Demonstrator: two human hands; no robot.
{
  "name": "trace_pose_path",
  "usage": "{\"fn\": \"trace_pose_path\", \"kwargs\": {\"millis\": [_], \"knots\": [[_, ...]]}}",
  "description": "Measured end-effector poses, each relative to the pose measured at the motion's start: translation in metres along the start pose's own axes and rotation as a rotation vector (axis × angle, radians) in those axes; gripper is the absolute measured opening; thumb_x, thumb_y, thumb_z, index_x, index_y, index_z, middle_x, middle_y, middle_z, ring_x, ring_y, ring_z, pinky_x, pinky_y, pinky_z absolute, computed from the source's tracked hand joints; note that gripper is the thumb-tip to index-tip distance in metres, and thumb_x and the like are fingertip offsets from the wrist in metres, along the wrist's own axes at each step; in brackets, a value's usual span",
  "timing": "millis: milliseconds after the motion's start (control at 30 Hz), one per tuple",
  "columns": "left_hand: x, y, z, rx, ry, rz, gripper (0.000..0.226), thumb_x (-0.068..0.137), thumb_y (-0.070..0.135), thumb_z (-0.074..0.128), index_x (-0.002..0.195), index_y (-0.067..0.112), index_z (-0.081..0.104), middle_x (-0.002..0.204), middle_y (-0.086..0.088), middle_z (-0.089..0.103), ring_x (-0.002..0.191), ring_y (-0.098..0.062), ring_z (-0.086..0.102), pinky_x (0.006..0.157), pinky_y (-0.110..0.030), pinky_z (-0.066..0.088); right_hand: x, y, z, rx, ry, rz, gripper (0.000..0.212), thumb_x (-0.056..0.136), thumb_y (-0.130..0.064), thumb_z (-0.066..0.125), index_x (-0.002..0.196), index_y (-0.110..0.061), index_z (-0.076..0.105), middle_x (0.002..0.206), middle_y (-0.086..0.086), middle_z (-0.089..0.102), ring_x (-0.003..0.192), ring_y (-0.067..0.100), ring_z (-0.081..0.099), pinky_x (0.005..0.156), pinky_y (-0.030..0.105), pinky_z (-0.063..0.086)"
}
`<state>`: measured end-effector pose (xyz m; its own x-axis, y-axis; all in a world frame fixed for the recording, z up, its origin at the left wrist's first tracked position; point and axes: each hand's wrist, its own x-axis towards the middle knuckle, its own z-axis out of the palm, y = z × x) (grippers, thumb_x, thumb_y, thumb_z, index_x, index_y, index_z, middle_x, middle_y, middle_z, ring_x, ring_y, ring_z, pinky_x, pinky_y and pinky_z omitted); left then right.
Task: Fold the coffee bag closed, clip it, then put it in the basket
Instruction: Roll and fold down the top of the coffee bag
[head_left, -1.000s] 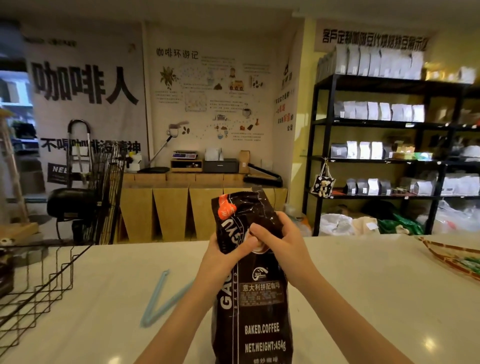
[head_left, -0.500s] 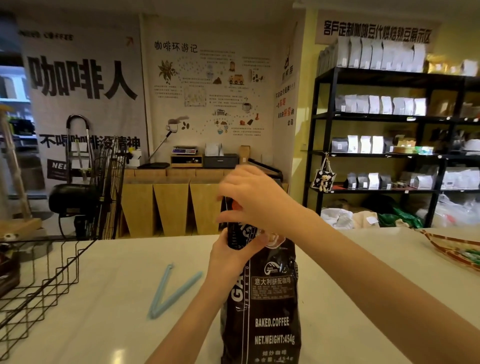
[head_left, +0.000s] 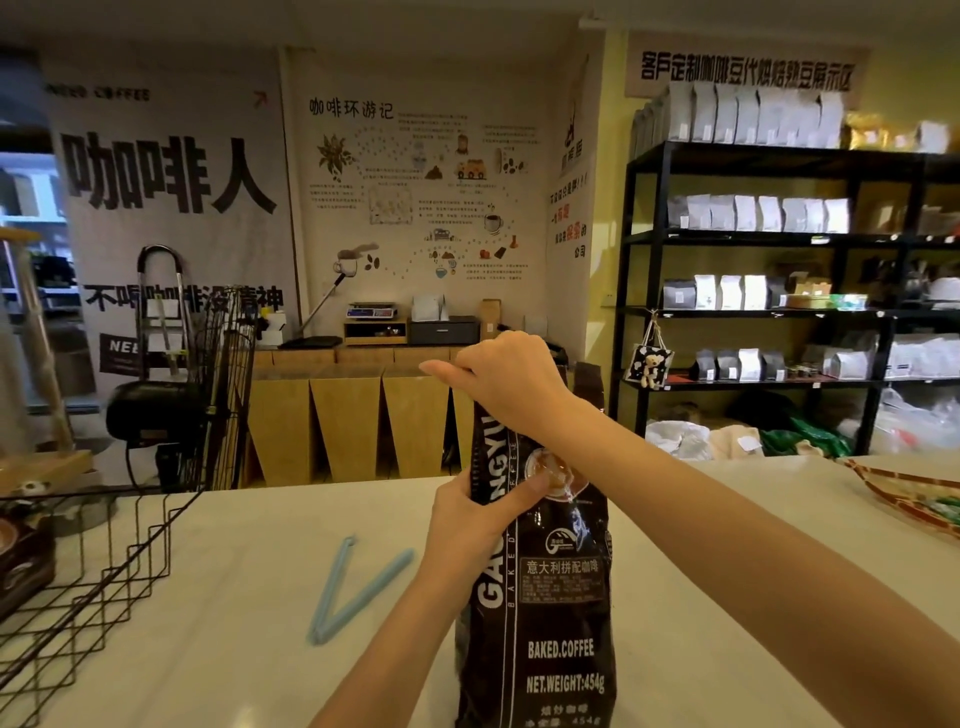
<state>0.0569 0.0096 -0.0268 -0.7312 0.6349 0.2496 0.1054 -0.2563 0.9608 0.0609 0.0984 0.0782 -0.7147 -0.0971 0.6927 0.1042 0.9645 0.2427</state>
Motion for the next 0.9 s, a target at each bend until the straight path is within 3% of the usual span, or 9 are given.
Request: {"fn": "trace_pose_path", "kwargs": {"millis": [133,300,500,700,800,900], "knots": [[-0.001,0.005,0.003,0.004,-0.05,0.039,0.02,0.067,0.019,0.076,0.083,0.024,0.066,0.084,0.0,0.076,0.079,-0.018,0.072,0.071,-0.032,0.057,0.006,0.005,-0.001,0.056,0.01,0.13,0.056,0.092,-0.046,0.034,0.066,-0.01,0.066,0.045,-0.006,0.035,0.051,0.017,0.047,0.053,0.027,0.037],[-0.003,0.005,0.002,0.003,-0.09,0.038,0.018,0.07,0.019,0.073,0.085,0.026,0.064,0.084,0.003,0.075,0.08,-0.016,0.072,0.069,-0.027,0.057,0.014,0.011,0.007,0.108,-0.107,0.302,0.041,0.089,-0.026,0.045,0.051,-0.014,0.037,0.053,-0.003,0.038,0.049,0.017,0.039,0.059,0.033,0.033],[-0.004,0.006,0.0,-0.014,-0.111,0.013,0.011,0.074,0.019,0.07,0.084,0.022,0.066,0.08,0.001,0.076,0.076,-0.017,0.072,0.066,-0.027,0.058,0.014,0.011,0.016,0.1,-0.292,0.388,0.013,0.089,-0.022,0.046,0.082,-0.011,0.051,0.083,0.006,0.054,0.072,0.025,0.051,0.065,0.037,0.039],[-0.005,0.007,-0.003,-0.024,-0.148,0.017,0.009,0.075,0.018,0.068,0.084,0.019,0.065,0.073,0.003,0.076,0.071,-0.014,0.072,0.059,-0.022,0.056,0.012,0.01,0.021,0.1,-0.406,0.449,0.024,0.088,-0.015,0.044,0.106,-0.006,0.057,0.106,0.012,0.062,0.092,0.031,0.058,0.072,0.039,0.04],[-0.004,0.007,-0.004,-0.01,-0.145,0.022,0.013,0.074,0.018,0.069,0.086,0.018,0.065,0.077,0.0,0.076,0.073,-0.016,0.072,0.062,-0.024,0.057,0.013,0.013,0.018,0.112,-0.452,0.421,0.025,0.09,-0.02,0.042,0.101,-0.005,0.058,0.098,0.01,0.06,0.089,0.029,0.056,0.072,0.038,0.041],[0.001,0.012,-0.005,-0.034,-0.134,-0.014,0.015,0.071,0.02,0.072,0.084,0.016,0.067,0.077,-0.003,0.076,0.073,-0.019,0.072,0.064,-0.027,0.057,0.017,0.018,0.011,0.156,-0.455,0.346,0.036,0.092,-0.032,0.043,0.065,-0.009,0.05,0.067,0.001,0.049,0.07,0.022,0.049,0.06,0.033,0.039]]}}
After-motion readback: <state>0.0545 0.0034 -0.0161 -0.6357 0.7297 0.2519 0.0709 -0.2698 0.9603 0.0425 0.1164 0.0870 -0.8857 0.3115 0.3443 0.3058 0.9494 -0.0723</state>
